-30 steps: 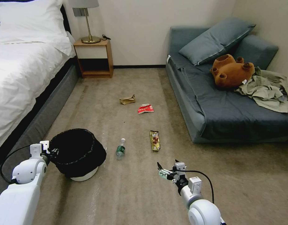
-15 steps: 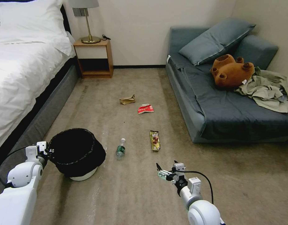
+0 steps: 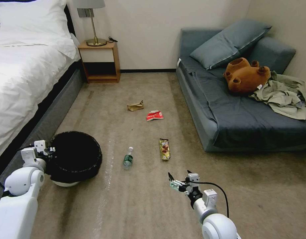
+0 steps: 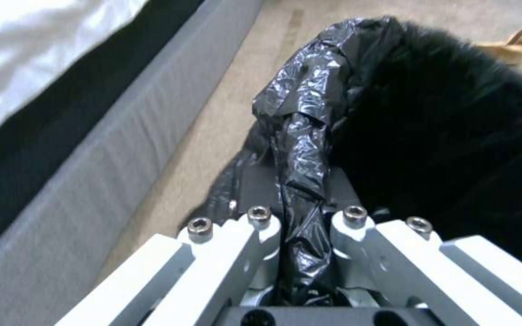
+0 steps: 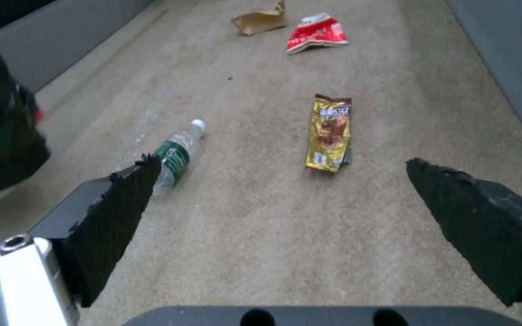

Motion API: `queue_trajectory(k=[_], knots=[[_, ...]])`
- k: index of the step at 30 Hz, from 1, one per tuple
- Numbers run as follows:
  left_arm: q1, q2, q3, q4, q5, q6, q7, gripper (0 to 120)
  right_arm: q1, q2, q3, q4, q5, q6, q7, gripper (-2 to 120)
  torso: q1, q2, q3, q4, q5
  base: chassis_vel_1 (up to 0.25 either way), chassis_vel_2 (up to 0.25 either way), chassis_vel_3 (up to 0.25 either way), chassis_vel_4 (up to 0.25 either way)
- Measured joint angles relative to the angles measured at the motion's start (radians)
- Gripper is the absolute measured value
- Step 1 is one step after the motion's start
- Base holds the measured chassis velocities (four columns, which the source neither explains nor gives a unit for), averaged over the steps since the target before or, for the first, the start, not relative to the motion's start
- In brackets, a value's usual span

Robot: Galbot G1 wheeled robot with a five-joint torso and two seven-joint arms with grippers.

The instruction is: Pick up the trash bin, then pick up the garbage on the floor and place it into the trash bin.

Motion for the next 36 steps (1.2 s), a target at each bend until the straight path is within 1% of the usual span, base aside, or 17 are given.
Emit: queue_trajectory(k=[2, 3, 5, 6, 8, 9, 11, 12, 14, 16, 19, 22, 23, 26, 30, 33, 36], knots=[[0.012, 0.01, -0.011, -0.035, -0.004, -0.003, 0.0, 4, -0.009, 0.002, 0.003, 0.004, -0.007, 0.003, -0.002, 100, 0.0, 0.0, 0.0, -0.0001, 0.0, 0.0, 0.0, 0.0, 0.0], [0.012, 0.01, -0.011, -0.035, -0.004, -0.003, 0.0, 4, -0.009, 0.002, 0.003, 0.004, -0.007, 0.003, -0.002, 100, 0.0, 0.0, 0.0, -0.0001, 0.0, 0.0, 0.0, 0.0, 0.0], [0.023, 0.024, -0.022, -0.075, -0.005, -0.004, 0.0, 4, -0.02, 0.004, 0.011, 0.01, -0.025, 0.018, -0.012, 100, 0.0, 0.0, 0.0, 0.0, -0.0001, 0.0, 0.0, 0.0, 0.0], [0.023, 0.024, -0.022, -0.075, -0.005, -0.004, 0.0, 4, -0.02, 0.004, 0.011, 0.01, -0.025, 0.018, -0.012, 100, 0.0, 0.0, 0.0, 0.0, -0.0001, 0.0, 0.0, 0.0, 0.0], [0.039, 0.046, -0.038, -0.127, -0.015, -0.003, 0.0, 4, -0.026, 0.001, 0.017, 0.019, -0.038, 0.03, -0.023, 100, 0.0, 0.0, 0.0, 0.0, 0.0, 0.0, 0.0, 0.0, 0.0], [0.039, 0.046, -0.038, -0.127, -0.015, -0.003, 0.0, 4, -0.026, 0.001, 0.017, 0.019, -0.038, 0.03, -0.023, 100, 0.0, 0.0, 0.0, 0.0, 0.0, 0.0, 0.0, 0.0, 0.0], [0.044, 0.077, -0.05, -0.167, -0.045, 0.01, -0.006, 4, -0.03, -0.003, 0.022, 0.026, -0.049, 0.035, -0.03, 100, 0.0, 0.0, 0.0, 0.0, 0.0001, 0.0, 0.0, 0.0, 0.0], [0.044, 0.077, -0.05, -0.167, -0.045, 0.01, -0.006, 4, -0.03, -0.003, 0.022, 0.026, -0.049, 0.035, -0.03, 100, 0.0, 0.0, 0.0, 0.0, 0.0001, 0.0, 0.0, 0.0, 0.0], [0.044, 0.117, -0.065, -0.191, -0.073, 0.021, -0.016, 4, -0.035, -0.008, 0.029, 0.029, -0.058, 0.042, -0.035, 100, 0.0, 0.0, 0.0, -0.0002, 0.0, 0.0, 0.0, 0.0, 0.0], [0.046, 0.149, -0.078, -0.206, -0.092, 0.029, -0.023, 4, -0.04, -0.011, 0.035, 0.029, -0.06, 0.051, -0.043, 100, 0.0, 0.0, 0.0, -0.0001, 0.0002, 0.0, 0.0, 0.0, 0.0], [0.05, 0.16, -0.084, -0.212, -0.097, 0.031, -0.024, 4, -0.042, -0.013, 0.036, 0.029, -0.06, 0.057, -0.048, 100, 0.0, 0.0, 0.0, 0.0, 0.0001, 0.0, 0.0, 0.0, 0.0], [0.063, 0.191, -0.102, -0.231, -0.111, 0.037, -0.026, 4, -0.045, -0.014, 0.041, 0.021, -0.061, 0.08, -0.068, 100, 0.0, 0.0, 0.0, -0.0001, 0.0, 0.0, 0.0, 0.0, 0.0], [0.063, 0.191, -0.102, -0.231, -0.111, 0.037, -0.026, 4, -0.045, -0.014, 0.041, 0.021, -0.061, 0.08, -0.068, 100, 0.0, 0.0, 0.0, -0.0001, 0.0, 0.0, 0.0, 0.0, 0.0], [0.08, 0.207, -0.121, -0.241, -0.114, 0.037, -0.024, 4, -0.037, -0.014, 0.043, 0.008, -0.063, 0.09, -0.08, 100, 0.0, 0.0, 0.0, -0.0001, 0.0001, 0.0, 0.0, 0.0, 0.0], [0.096, 0.206, -0.133, -0.242, -0.111, 0.031, -0.019, 4, -0.03, -0.014, 0.042, 0.002, -0.064, 0.093, -0.084, 100, 0.0, 0.0, 0.0, 0.0, 0.0, 0.0, 0.0, 0.0, 0.0], [0.119, 0.185, -0.143, -0.239, -0.096, 0.011, -0.006, 4, -0.02, -0.013, 0.04, -0.008, -0.063, 0.094, -0.086, 100, 0.0, 0.0, 0.0, -0.0001, 0.0001, 0.0, 0.0, 0.0, 0.0], [0.125, 0.178, -0.144, -0.238, -0.09, 0.005, -0.002, 4, -0.016, -0.012, 0.04, -0.011, -0.063, 0.095, -0.086, 100, 0.0, 0.0, 0.0, 0.0, 0.0, 0.0, 0.0, 0.0, 0.0]])
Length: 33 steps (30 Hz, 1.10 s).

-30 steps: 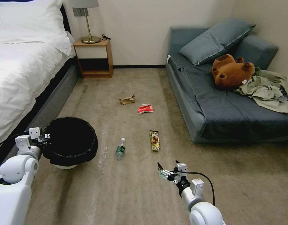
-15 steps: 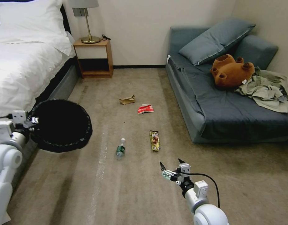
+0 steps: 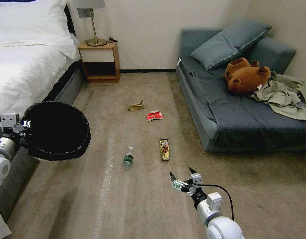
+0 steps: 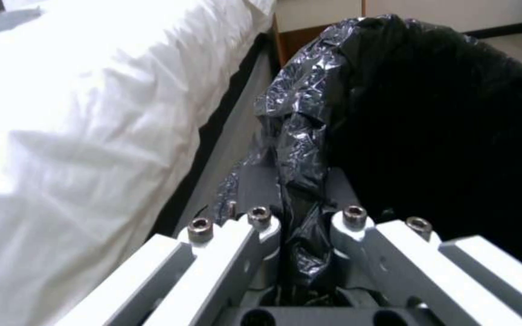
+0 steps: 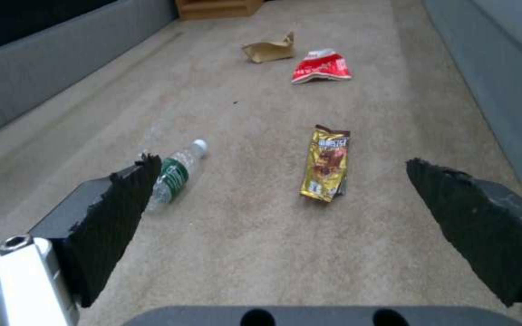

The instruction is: Pick up the trash bin, then pick up the garbage on the floor and place it into the trash bin.

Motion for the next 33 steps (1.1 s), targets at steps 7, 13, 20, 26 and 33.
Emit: queue_trajectory(k=[7, 13, 20, 26, 33], knots=[[0.02, -0.016, -0.007, -0.005, 0.008, -0.008, 0.008, 4, 0.012, 0.002, 0.003, -0.033, 0.002, 0.03, -0.015, 100, 0.0, 0.0, 0.0, 0.0, 0.0001, 0.0, 0.0, 0.0, 0.0], [0.034, -0.021, -0.01, -0.006, 0.013, -0.036, 0.011, 4, 0.026, 0.002, 0.003, -0.053, 0.004, 0.034, -0.016, 100, 0.0, 0.0, 0.0, 0.0, 0.0001, 0.0, 0.0, 0.0, 0.0], [0.054, -0.034, -0.02, 0.004, 0.036, -0.062, 0.024, 4, 0.032, 0.002, 0.001, -0.064, 0.006, 0.039, -0.016, 100, 0.0, 0.0, 0.0, 0.0001, 0.0001, 0.0, 0.0, 0.0, 0.0], [0.063, -0.045, -0.022, 0.011, 0.051, -0.078, 0.03, 4, 0.034, 0.001, -0.002, -0.068, 0.006, 0.042, -0.015, 100, 0.0, 0.0, 0.0, 0.0, 0.0001, -0.01, 0.008, 0.007, -0.008], [0.065, -0.051, -0.021, 0.015, 0.063, -0.093, 0.036, 4, 0.035, -0.002, -0.003, -0.071, 0.008, 0.045, -0.015, 100, 0.0, 0.0, 0.0, 0.0, 0.0001, -0.073, 0.077, 0.064, -0.068]])
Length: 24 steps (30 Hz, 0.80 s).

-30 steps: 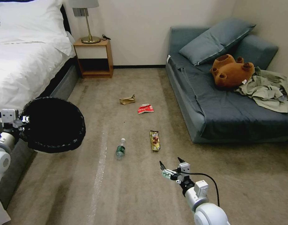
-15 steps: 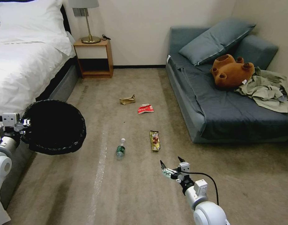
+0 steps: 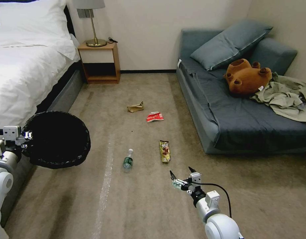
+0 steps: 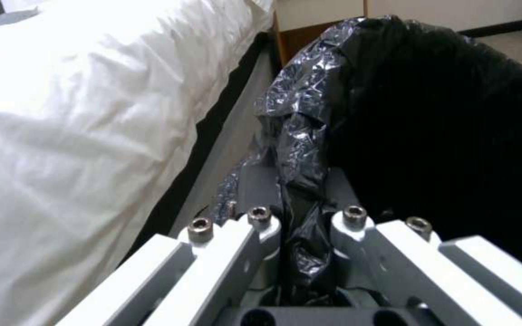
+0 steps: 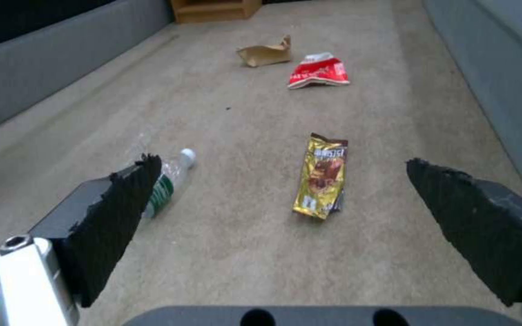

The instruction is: Pick up the trash bin, then pick up the garbage on the floor and place it into the trash bin.

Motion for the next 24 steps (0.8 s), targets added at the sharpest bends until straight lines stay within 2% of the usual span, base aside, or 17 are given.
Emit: queue_trajectory(k=[24], knots=[[0.007, -0.011, -0.001, 0.006, 0.011, -0.01, 0.015, 4, -0.002, -0.001, -0.003, -0.006, -0.002, 0.005, -0.004, 100, 0.0, 0.0, 0.0, 0.0, -0.0001, -0.072, 0.064, 0.068, -0.067]])
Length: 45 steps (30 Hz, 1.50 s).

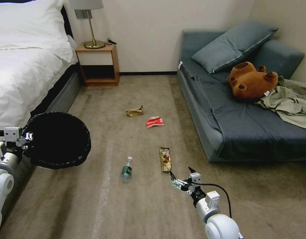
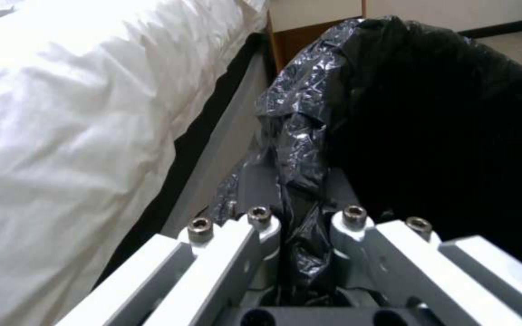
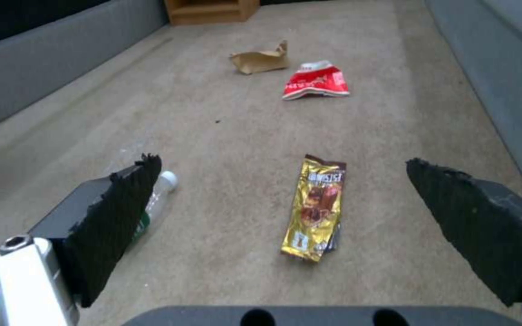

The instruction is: Pick up the trash bin, then pick up the garbage on the floor and place it into the trash bin.

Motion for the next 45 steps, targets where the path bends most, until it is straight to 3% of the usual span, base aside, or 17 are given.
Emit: queue_trajectory(k=[45], knots=[[0.005, -0.021, 0.003, 0.008, 0.022, -0.011, 0.015, 4, 0.02, -0.004, -0.025, -0.043, -0.006, 0.015, -0.008, 100, 0.0, 0.0, 0.0, -0.0001, 0.0, -0.106, 0.105, 0.107, -0.108]])
